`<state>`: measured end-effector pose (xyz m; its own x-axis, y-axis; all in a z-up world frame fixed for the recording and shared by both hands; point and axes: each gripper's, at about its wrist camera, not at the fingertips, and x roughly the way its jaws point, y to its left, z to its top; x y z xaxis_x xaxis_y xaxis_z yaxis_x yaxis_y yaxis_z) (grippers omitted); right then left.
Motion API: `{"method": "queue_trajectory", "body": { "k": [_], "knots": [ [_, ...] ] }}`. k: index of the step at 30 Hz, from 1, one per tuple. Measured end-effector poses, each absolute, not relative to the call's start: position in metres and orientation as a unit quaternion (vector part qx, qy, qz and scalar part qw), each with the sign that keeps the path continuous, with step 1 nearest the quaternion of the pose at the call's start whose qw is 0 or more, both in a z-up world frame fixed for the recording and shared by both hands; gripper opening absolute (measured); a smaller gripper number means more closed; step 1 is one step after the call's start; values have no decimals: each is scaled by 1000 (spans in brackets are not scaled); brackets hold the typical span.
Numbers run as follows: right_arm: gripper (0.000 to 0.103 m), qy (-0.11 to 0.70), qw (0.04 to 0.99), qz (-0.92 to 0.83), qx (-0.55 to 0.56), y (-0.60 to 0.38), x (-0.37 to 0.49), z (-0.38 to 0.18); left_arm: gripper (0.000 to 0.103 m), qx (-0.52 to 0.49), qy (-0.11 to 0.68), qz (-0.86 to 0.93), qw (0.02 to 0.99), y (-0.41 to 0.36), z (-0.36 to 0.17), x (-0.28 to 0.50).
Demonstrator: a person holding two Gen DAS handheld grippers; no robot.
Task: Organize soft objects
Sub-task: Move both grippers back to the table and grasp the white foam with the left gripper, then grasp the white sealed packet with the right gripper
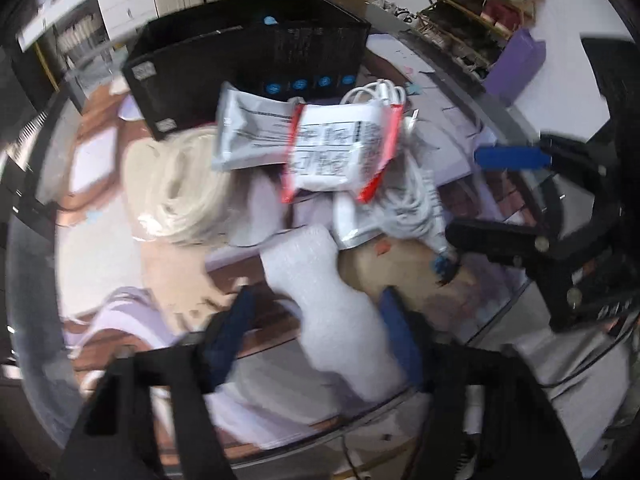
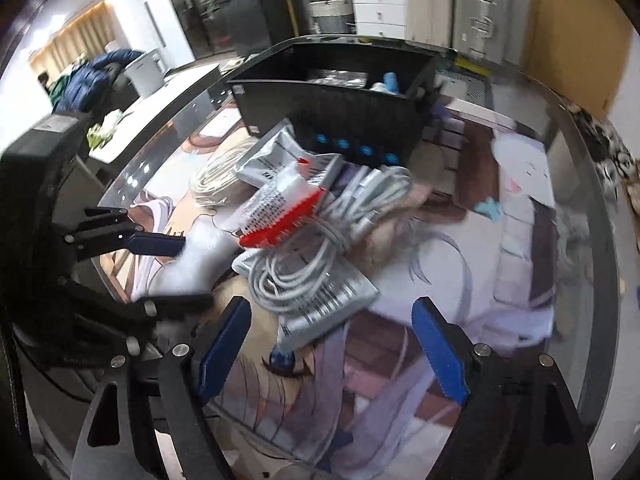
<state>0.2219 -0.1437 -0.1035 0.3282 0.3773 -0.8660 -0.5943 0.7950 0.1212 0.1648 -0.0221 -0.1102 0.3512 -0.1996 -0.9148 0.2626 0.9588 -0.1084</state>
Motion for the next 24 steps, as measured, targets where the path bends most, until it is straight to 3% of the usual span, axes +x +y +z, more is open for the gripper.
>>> {"method": "queue_trajectory", "body": {
  "k": [1, 15, 16, 17, 24],
  "knots": [
    [85, 497, 805, 305, -113, -140, 223, -105, 36, 36, 550, -137, 823, -20, -110, 164],
    [83, 498, 782, 332, -172, -99, 216, -126, 36, 13, 549, -138, 824, 19, -107, 159],
    [77, 500, 780, 333, -176, -97, 212, -125, 36, 16, 549, -138, 825, 18, -108, 159],
    [63, 498, 781, 330, -185, -95, 207, -125, 36, 18, 548, -137, 825, 18, -107, 159],
    [61, 501, 768, 341, -208, -78, 168, -124, 36, 16, 549, -136, 824, 17, -107, 159]
  ]
}}
